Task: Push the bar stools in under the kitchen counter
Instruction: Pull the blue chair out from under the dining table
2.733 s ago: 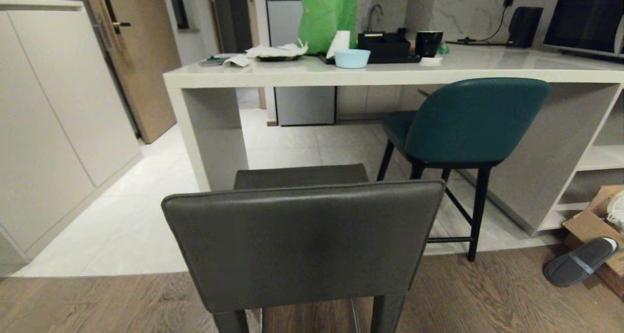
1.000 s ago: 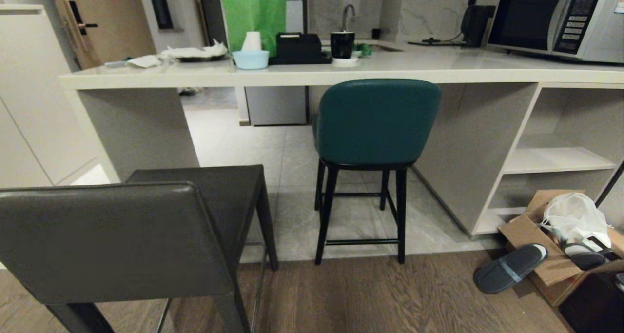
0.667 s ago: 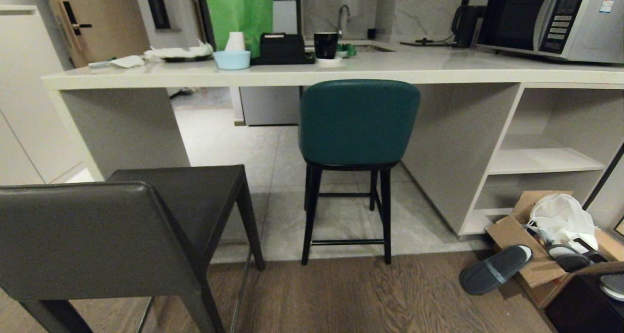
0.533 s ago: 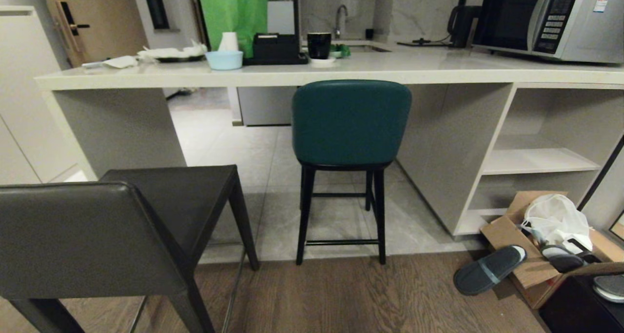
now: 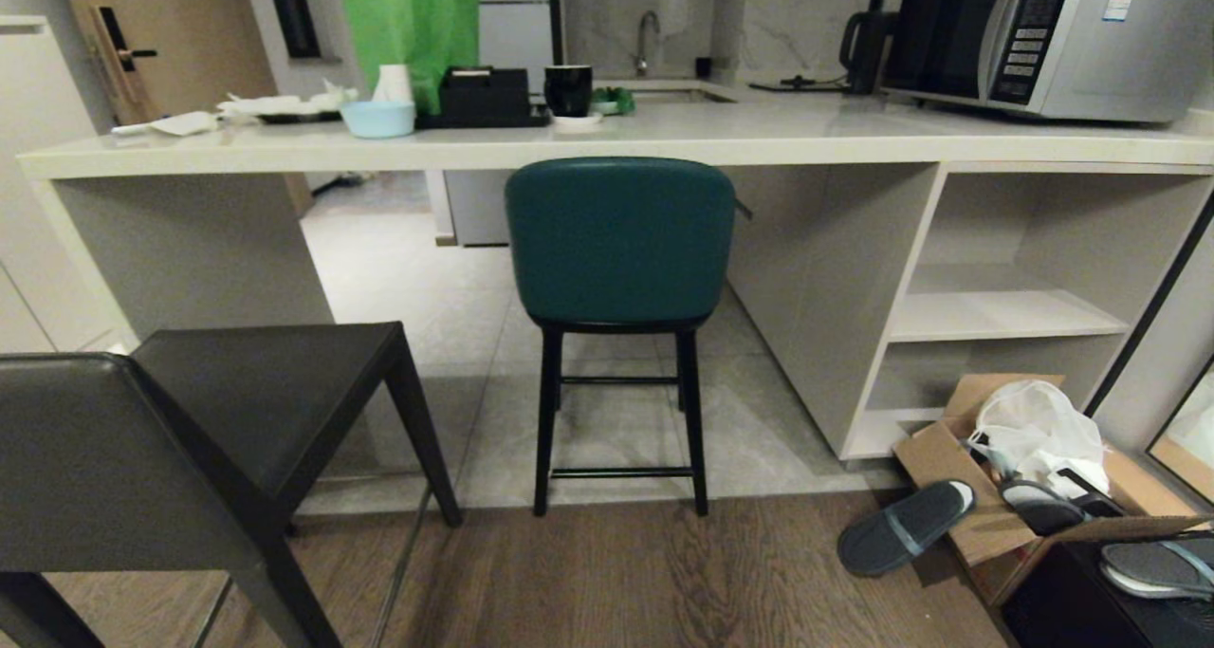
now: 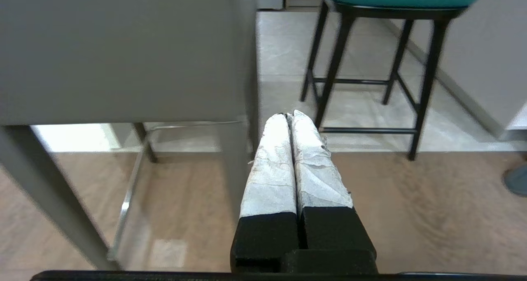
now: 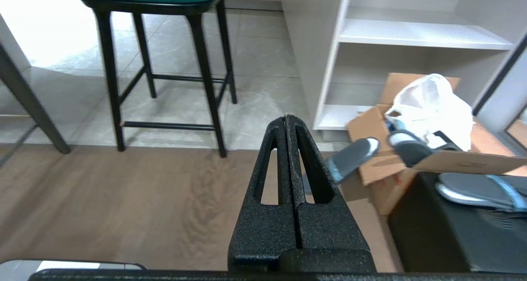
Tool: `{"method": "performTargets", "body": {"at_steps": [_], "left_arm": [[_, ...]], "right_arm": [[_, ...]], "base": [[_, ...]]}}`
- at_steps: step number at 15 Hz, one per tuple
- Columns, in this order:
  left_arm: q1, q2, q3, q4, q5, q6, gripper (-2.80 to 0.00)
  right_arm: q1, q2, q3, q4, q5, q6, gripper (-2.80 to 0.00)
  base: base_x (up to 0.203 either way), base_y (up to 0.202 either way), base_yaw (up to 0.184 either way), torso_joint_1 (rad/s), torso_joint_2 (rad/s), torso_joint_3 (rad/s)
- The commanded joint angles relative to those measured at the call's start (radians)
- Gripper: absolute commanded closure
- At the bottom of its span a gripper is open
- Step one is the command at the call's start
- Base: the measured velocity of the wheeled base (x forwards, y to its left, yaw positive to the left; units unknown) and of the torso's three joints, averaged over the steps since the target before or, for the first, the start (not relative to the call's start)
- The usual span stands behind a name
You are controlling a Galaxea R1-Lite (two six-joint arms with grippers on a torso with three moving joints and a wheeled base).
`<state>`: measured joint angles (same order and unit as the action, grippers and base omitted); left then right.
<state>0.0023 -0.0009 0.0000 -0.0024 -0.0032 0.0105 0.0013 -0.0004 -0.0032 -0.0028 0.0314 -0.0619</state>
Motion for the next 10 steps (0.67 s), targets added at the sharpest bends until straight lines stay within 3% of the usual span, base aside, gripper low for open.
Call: {"method": "performTargets", "body": {"at_steps": [1,4,7,10], "left_arm": [[-0.001,0.002,0.003,-0.001,0.000,-0.001,0.00],[-0.001,0.002,0.003,-0.001,0.000,-0.001,0.00],[-0.001,0.002,0.003,-0.002,0.000,-0.001,0.00],[-0.001,0.002,0.003,-0.002,0.000,-0.001,0.00]], "right_arm": [[0.000,0.000,0.000,0.000,0.001,-0.001,0.00],[0.000,0.000,0.000,0.000,0.001,-0.001,0.00],[0.000,0.000,0.000,0.000,0.001,-0.001,0.00],[0.000,0.000,0.000,0.000,0.001,-0.001,0.00]], "base": [[0.000,-0.192,0.003,-0.002,0.01,0.003],[0.000,-0.138,-0.001,-0.001,0.00,0.002],[0.000,0.000,0.000,0.000,0.00,0.000],[0.148,0.002,0.001,0.004,0.00,0.000]]}}
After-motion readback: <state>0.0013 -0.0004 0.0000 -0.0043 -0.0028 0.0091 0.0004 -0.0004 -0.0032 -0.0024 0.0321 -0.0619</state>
